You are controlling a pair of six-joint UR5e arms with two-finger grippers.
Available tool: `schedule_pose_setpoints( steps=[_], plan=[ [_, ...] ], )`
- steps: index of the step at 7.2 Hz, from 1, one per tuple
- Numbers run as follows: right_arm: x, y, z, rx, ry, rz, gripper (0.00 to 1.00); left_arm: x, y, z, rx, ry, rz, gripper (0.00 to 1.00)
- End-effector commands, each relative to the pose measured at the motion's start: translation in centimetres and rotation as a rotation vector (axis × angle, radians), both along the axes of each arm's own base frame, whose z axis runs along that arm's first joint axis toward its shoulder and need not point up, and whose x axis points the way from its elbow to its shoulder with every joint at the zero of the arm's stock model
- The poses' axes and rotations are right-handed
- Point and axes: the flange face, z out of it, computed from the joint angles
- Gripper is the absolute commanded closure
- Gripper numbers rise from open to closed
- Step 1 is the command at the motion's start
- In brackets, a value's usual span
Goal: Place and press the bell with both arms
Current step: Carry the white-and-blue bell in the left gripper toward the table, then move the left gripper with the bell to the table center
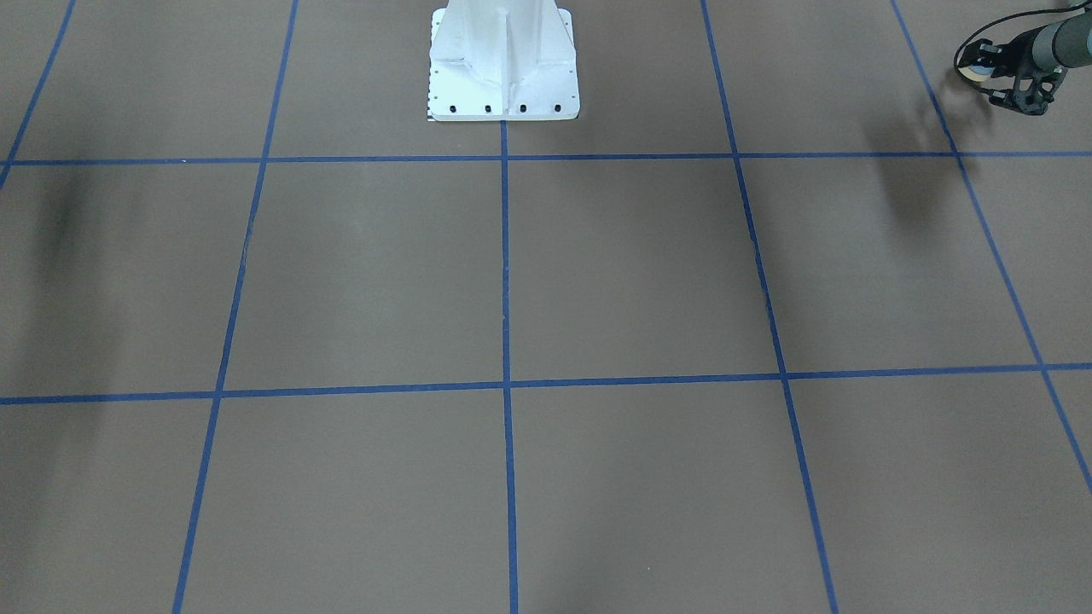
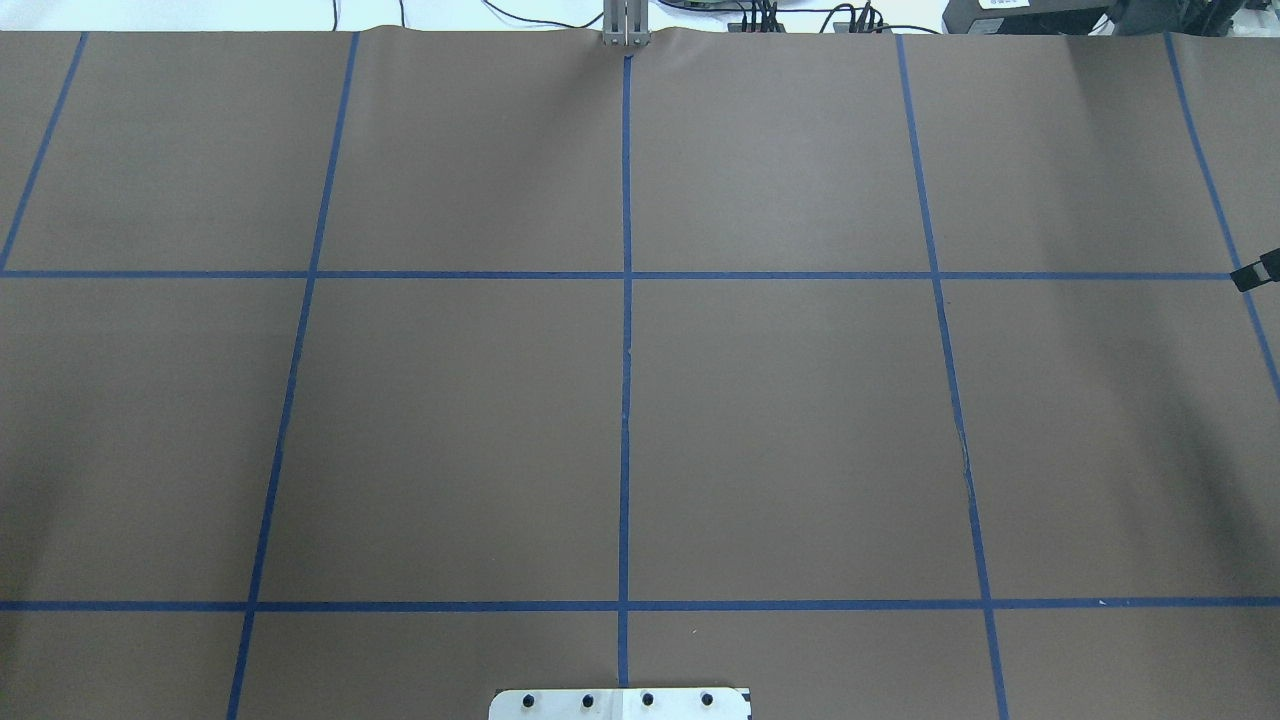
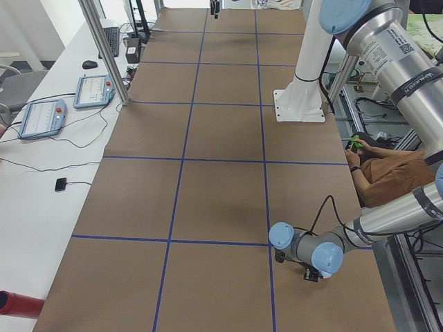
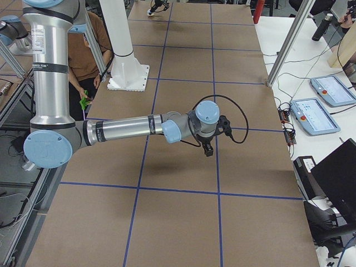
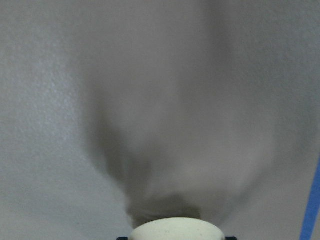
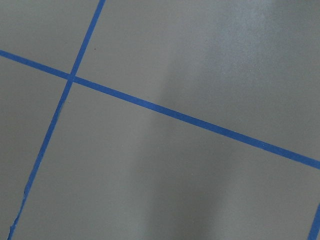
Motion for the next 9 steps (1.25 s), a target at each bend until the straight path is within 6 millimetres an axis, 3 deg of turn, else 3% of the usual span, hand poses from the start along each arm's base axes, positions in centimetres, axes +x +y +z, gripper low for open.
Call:
schedule_pose_setpoints(
  steps=[1, 3, 4, 6, 7, 9],
  plan=[
    [0.0, 0.0, 0.1, -0.005, 0.003, 0.004, 0.0, 2.9, -1.7, -6.9, -0.043, 0.103, -0.039, 0.97],
    [-0.4, 0.0, 0.5, -0.013, 0.009, -0.002, 0.0, 4.8, -3.0, -11.9, -0.079, 0.174, -0.069, 0.98],
    [-0.9, -0.1, 0.7, -0.013, 0.015, -0.011, 0.0, 6.7, -4.7, -13.9, -0.076, 0.192, -0.095, 0.99],
    [-0.9, -0.5, 0.9, -0.009, 0.032, -0.005, 0.0, 13.2, -11.5, -18.2, -0.072, 0.211, -0.147, 0.99],
    [-0.8, -0.5, 1.2, -0.016, 0.038, -0.002, 0.0, 15.5, -15.5, -21.6, -0.065, 0.218, -0.184, 0.99],
    [-0.9, -0.6, 2.4, -0.038, 0.043, -0.003, 0.0, 17.6, -22.0, -30.6, -0.071, 0.202, -0.259, 0.99]
  ],
)
